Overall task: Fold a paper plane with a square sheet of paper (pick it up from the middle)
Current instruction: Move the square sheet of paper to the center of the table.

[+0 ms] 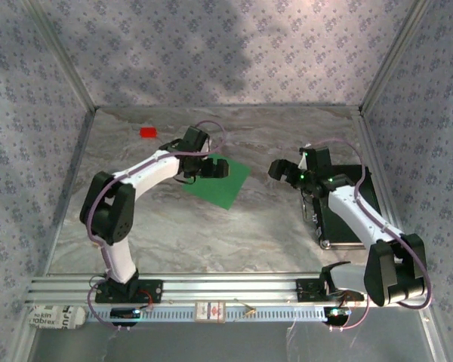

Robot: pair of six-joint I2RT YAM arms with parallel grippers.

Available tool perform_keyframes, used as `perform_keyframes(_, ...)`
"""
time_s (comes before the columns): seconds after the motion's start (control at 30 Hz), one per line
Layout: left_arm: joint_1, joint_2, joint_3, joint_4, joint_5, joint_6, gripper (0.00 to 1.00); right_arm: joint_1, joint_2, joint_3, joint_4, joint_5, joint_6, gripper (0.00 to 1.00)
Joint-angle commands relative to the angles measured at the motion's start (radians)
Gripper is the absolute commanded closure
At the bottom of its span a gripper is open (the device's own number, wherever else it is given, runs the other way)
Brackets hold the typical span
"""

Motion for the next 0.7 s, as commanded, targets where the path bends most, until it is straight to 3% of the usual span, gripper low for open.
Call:
perform_keyframes(0.0, 0.006, 0.053, 0.069, -0.058, 0.013, 0.024, 0.00, -0.004, 0.001, -0.029, 0.032, -0.015, 0.024, 0.01)
perform_keyframes(0.17, -0.006, 0.180, 0.193, -0.147, 0.090, 0.041, 0.07, -0.003, 0.014, -0.043, 0.055, -0.014, 0.052, 0.01)
perform_keyframes(0.3, -0.024, 0.237, 0.237, -0.184, 0.062, 0.025, 0.10, -0.001, 0.022, -0.050, 0.074, -0.029, 0.064, 0.01)
perform_keyframes(0.5, -0.026, 0.269, 0.224, -0.206, 0.008, -0.053, 0.11, 0.003, 0.025, -0.057, 0.075, -0.045, 0.070, 0.01)
perform_keyframes(0.67, -0.029, 0.229, 0.119, -0.201, -0.043, -0.170, 0.14, 0.008, 0.018, -0.053, 0.051, -0.041, 0.064, 0.01)
